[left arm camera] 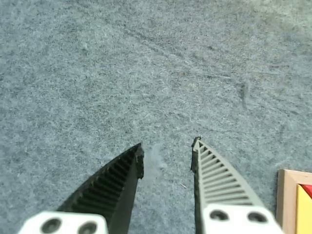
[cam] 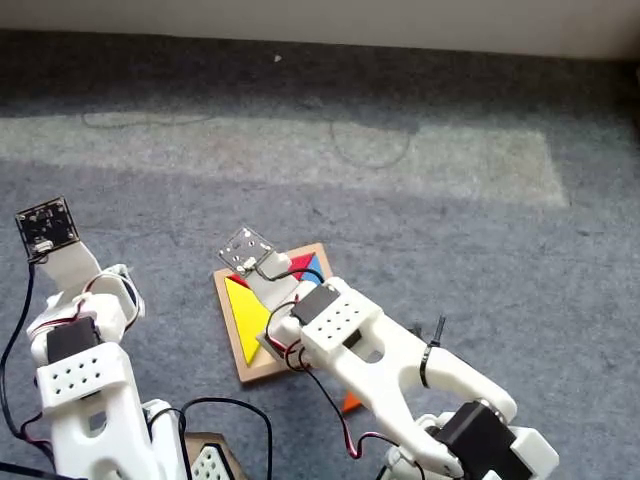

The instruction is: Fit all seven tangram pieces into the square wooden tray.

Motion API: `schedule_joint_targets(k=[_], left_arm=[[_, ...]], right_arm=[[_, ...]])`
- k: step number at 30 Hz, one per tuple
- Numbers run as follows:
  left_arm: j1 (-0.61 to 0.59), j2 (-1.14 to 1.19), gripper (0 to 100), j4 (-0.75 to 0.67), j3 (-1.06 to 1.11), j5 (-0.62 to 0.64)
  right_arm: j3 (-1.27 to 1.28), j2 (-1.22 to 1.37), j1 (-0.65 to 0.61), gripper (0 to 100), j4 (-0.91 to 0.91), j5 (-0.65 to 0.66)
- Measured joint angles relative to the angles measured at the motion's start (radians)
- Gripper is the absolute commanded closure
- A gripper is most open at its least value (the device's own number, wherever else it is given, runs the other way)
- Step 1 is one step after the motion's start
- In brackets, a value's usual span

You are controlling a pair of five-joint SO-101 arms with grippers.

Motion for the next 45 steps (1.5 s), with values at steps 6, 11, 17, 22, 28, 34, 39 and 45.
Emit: schedule_joint_targets(k=[6, 11, 17, 22, 28, 34, 39, 45], left_arm=[[0.000, 0.000, 83, 0.000, 0.000, 0.000], [0.000, 0.000, 83, 0.000, 0.000, 0.000], [0.000, 0.000, 83, 0.000, 0.000, 0.000], [0.000, 0.000, 83, 0.000, 0.000, 0.000], [0.000, 0.000, 83, 0.000, 0.000, 0.000], [0.000, 0.000, 83, 0.000, 0.000, 0.000], [0.000, 0.000, 83, 0.000, 0.000, 0.000], [0.000, 0.000, 83, 0.000, 0.000, 0.000]], right_arm=[[0.000, 0.000, 0.072, 98.1, 0.028, 0.008], [0.000, 0.000, 0.133, 98.1, 0.058, 0.066], [-0.035, -0.025, 0.130, 98.1, 0.115, 0.071], [-0.043, -0.089, 0.072, 98.1, 0.114, 0.028], [-0.034, -0.089, 0.028, 98.1, 0.034, 0.000], [-0.029, 0.018, -0.032, 98.1, -0.006, 0.000], [-0.034, 0.086, -0.017, 98.1, -0.009, -0.002], [-0.043, 0.086, 0.043, 98.1, 0.051, -0.002]])
